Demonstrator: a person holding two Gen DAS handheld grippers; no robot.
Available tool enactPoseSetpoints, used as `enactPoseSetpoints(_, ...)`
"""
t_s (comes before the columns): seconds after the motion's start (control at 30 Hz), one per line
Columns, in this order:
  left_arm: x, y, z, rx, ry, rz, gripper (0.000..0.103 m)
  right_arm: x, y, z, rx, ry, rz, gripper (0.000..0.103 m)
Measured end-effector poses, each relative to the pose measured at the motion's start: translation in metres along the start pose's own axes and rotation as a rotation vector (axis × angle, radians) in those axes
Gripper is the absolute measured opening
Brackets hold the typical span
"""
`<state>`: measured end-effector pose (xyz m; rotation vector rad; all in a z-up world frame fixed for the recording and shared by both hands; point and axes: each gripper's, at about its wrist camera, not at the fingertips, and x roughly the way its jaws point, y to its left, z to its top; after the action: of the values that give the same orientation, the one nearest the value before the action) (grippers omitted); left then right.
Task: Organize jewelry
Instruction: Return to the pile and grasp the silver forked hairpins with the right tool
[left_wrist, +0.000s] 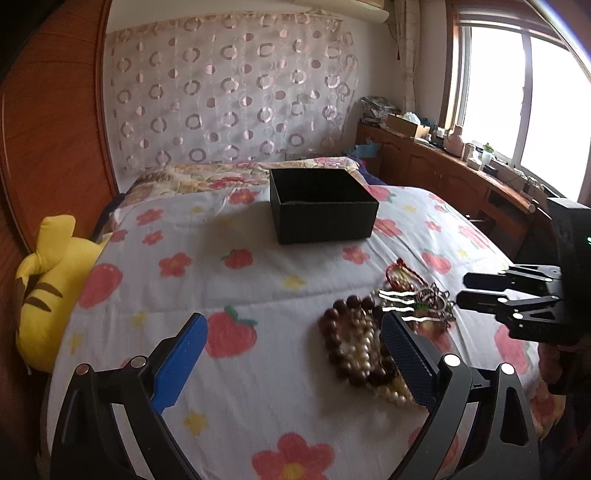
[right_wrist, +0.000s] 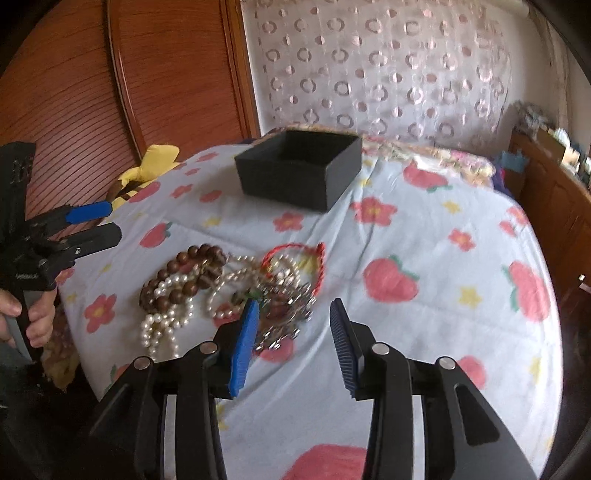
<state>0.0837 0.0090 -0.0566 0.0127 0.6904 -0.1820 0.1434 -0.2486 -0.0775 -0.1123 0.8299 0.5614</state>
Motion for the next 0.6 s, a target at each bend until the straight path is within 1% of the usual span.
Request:
enactPoseSetpoints(0.07,-0.002,-0.001,-0.003,0.002,0.001,0.000,0.092,0.007,0.000,0.002,0.013,0.017,-0.011,0.043)
enactPoseSetpoints(0.17,-0.003,0.000,-0.005,-0.002,0.001,0.001,0.092,0.018,-0.001,0.005,0.049,0.040,0.014,0.042)
enactPoseSetpoints(0.27,-0.006,0.001,-0.009,-0.011,0.000,0.000,0.092,0.028,0.001,0.006,0.049,0.070,0.000,0.042)
enactPoseSetpoints(0.4,-0.008,0.004,-0.013,-0.021,-0.003,0.001,0.092,0.029,0.003,0.004,0.063,0.086,-0.001,0.042)
enactPoseSetpoints(0.6,-0.006,0.006,-0.013,-0.028,0.001,-0.005,0.092,0.025,0.002,0.002,0.076,0.079,0.008,0.038)
